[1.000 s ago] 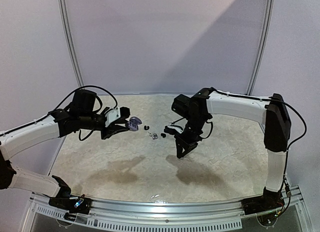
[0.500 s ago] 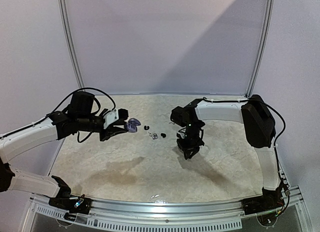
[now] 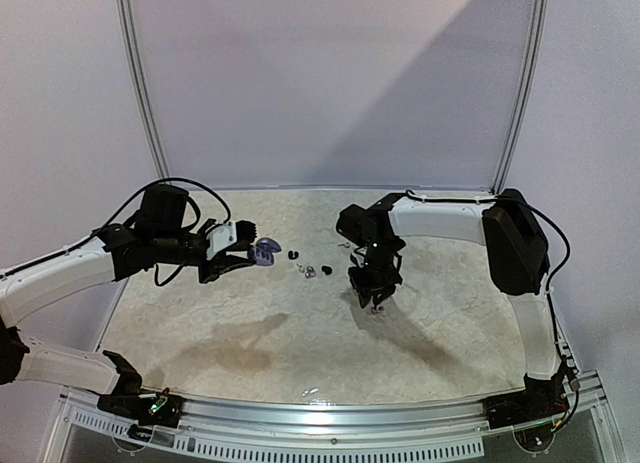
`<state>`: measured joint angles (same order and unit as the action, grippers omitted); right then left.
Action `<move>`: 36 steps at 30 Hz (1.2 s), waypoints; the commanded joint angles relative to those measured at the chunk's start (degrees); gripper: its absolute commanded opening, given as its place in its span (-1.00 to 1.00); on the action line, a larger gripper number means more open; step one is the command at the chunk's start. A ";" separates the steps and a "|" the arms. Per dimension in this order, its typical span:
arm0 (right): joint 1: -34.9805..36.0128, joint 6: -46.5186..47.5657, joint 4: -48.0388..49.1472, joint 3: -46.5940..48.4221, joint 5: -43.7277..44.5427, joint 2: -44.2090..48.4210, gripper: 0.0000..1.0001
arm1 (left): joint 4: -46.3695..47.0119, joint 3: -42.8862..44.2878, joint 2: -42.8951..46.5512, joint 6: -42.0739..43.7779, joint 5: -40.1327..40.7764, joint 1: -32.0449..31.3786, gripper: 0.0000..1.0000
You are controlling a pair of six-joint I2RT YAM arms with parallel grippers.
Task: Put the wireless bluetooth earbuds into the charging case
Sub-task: Adjust the left earbud at the center of the board.
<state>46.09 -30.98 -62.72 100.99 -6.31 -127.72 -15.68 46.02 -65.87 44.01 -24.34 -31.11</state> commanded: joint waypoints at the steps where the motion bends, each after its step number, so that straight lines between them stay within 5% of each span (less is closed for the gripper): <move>1: -0.04 3.59 0.62 0.97 2.47 2.67 -0.34 | 0.82 -0.58 0.78 0.81 -0.01 0.62 -1.00; 8: 0.97 15.09 2.11 -2.43 4.15 7.19 -0.37 | -0.20 -0.04 0.44 1.58 0.34 0.62 -1.00; 12: 4.67 31.59 9.03 -12.80 10.46 14.35 -0.37 | -1.01 0.62 0.00 2.19 0.50 0.69 -1.00; 21: 6.92 60.56 23.87 -30.43 0.96 23.80 -0.31 | -1.23 1.70 -0.92 3.05 0.65 0.70 -1.00; 36: 5.26 68.10 21.93 -32.64 5.35 20.80 -0.49 | -1.25 0.57 -0.20 3.30 1.84 0.86 -1.00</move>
<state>52.21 34.39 -39.90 70.24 -2.94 -106.59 -16.36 46.24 -66.35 46.94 -22.87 -31.05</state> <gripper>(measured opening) 0.270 0.270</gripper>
